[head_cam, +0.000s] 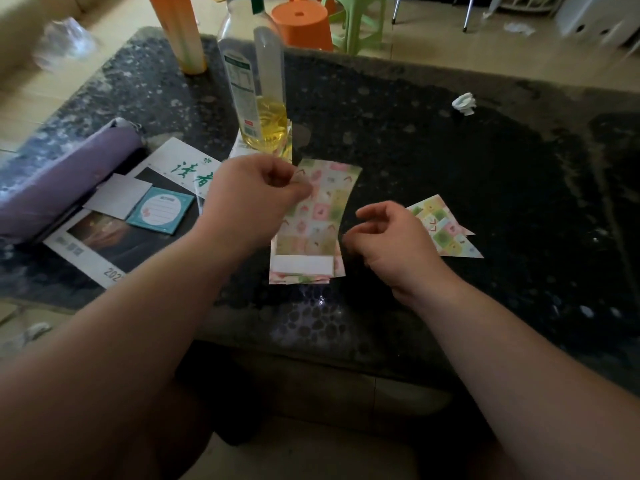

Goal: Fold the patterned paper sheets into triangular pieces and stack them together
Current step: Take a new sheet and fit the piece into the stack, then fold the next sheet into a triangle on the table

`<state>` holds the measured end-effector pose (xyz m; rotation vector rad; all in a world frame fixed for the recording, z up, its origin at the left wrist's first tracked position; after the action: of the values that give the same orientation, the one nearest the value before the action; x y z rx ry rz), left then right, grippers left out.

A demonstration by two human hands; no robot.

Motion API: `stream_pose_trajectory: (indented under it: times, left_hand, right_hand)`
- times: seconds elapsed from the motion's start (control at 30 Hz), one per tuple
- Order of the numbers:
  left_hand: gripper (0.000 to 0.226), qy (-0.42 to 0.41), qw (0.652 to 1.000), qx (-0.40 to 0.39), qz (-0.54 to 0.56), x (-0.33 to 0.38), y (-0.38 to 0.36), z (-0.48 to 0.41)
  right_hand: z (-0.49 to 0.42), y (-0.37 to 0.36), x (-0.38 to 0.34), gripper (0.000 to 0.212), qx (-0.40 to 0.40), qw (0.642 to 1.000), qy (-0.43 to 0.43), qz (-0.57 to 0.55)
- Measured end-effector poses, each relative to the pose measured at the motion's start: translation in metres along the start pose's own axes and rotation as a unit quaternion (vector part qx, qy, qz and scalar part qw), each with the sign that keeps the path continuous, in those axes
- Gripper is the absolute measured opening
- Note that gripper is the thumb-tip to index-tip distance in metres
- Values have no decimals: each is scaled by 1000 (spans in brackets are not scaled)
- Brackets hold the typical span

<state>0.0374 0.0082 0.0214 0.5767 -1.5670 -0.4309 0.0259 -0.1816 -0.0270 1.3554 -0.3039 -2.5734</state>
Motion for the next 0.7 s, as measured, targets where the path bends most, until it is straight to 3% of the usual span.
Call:
stream_pose_trajectory:
  times: [0.17,0.27,0.33,0.4,0.5,0.7]
  left_hand:
    - [6,-91,995,-5,40,27,-11,29]
    - [19,-214,977,4,-1,31,-35,50]
    - [25,-263,964,-32,-3,30,-57,67]
    - [29,-274,956,-100,-15,29,-80,85]
    - [32,-261,945,-195,-37,29,-110,108]
    - [39,-179,945,-261,-84,24,-135,117]
  right_hand:
    - [22,48,1,30,83,985,142,59]
    - [46,82,11,30,103,960,248,78]
    - [63,104,28,39,120,951,268,97]
    - [75,116,52,49,148,952,242,118]
    - [82,121,89,47,167,945,209,188]
    - [77,121,116,24,152,899,260,317]
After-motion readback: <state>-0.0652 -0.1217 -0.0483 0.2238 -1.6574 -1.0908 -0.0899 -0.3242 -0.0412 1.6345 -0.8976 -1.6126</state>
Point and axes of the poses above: each hand's wrist, its own z-axis away from the middle knuckle, its own y-axis out of the back of the hand, x = y × z, the point moved 2 cm from there along -z, towards the middle knuckle, and after that the axes turned 11 degrees about -y, right-handed, at the moved point
